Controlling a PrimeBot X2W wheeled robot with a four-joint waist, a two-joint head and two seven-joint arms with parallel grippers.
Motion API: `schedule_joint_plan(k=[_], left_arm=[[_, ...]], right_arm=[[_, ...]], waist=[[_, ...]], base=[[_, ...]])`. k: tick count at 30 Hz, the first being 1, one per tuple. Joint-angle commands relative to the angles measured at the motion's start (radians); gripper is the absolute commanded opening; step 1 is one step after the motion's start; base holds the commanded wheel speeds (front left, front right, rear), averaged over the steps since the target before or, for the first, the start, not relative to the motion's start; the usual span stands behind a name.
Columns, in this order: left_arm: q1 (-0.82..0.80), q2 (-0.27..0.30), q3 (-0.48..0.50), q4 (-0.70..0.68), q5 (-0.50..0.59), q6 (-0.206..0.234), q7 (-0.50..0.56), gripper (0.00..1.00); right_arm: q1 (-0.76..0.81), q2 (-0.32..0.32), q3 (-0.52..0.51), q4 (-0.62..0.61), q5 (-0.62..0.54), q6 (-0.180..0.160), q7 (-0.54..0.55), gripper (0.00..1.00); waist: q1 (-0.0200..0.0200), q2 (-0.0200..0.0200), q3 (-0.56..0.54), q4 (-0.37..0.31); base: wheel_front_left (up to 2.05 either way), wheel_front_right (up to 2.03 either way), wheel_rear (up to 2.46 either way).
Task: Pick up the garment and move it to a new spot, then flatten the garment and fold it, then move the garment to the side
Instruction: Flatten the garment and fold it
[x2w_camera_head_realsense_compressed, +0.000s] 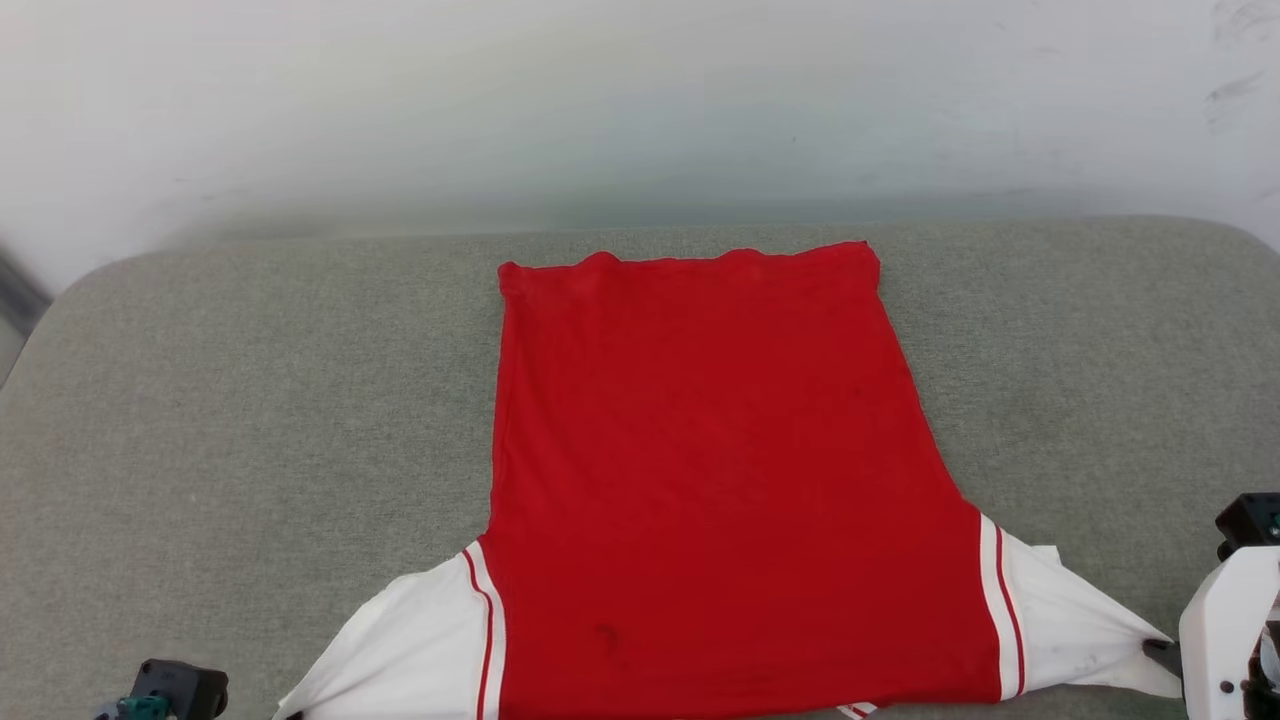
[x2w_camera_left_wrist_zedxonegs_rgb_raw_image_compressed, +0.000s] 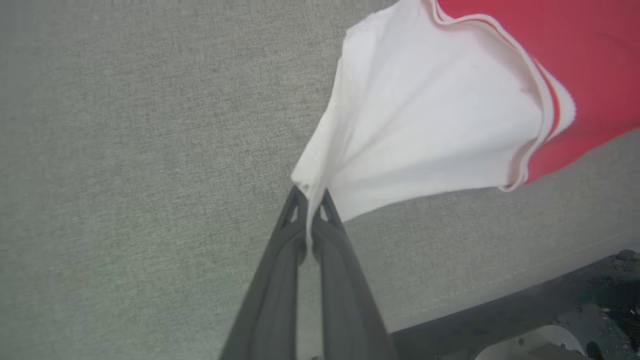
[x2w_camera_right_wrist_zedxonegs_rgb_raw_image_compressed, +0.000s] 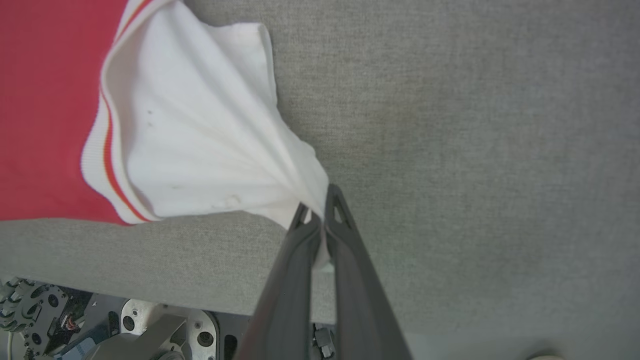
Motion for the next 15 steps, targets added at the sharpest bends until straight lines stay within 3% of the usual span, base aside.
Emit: schedule_joint_plan(k=[1,6,7,8,9,15], left_arm=[[0.009,0.005,0.002,-0.006,-0.002,0.008,0.004,0.00],[0.003,-0.009,-0.004,-0.047,-0.015,0.009,0.013,0.00],[0.003,-0.010,-0.006,-0.057,-0.015,0.010,0.012,0.00],[0.001,-0.014,-0.008,-0.069,-0.019,0.007,0.013,0.00],[-0.002,-0.019,-0.008,-0.082,-0.026,0.003,0.014,0.00],[-0.018,-0.026,0.017,-0.178,-0.062,0.013,0.018,0.00]], right_arm=[[0.019,-0.004,-0.012,-0.009,-0.013,-0.002,0.007,0.00],[0.021,0.013,-0.026,-0.054,-0.019,-0.002,0.023,0.00],[0.016,0.015,-0.030,-0.064,-0.020,-0.002,0.014,0.21],[0.008,0.014,-0.033,-0.078,-0.021,-0.002,0.006,0.65],[0.003,0.011,-0.032,-0.087,-0.018,-0.002,0.006,1.00],[-0.070,0.005,-0.044,-0.174,0.026,-0.001,0.007,1.00]], waist=[[0.0002,-0.0001,0.000,0.001],[0.0002,-0.0001,0.010,0.006],[0.0002,-0.0001,0.014,0.007],[0.0002,-0.0001,0.022,0.011],[0.0002,-0.0001,0.028,0.015],[0.0002,-0.0001,0.084,0.042]], base=[[0.00,0.00,0.00],[0.00,0.00,0.00],[0.00,0.00,0.00],[0.00,0.00,0.00],[0.00,0.00,0.00],[0.00,0.00,0.00]])
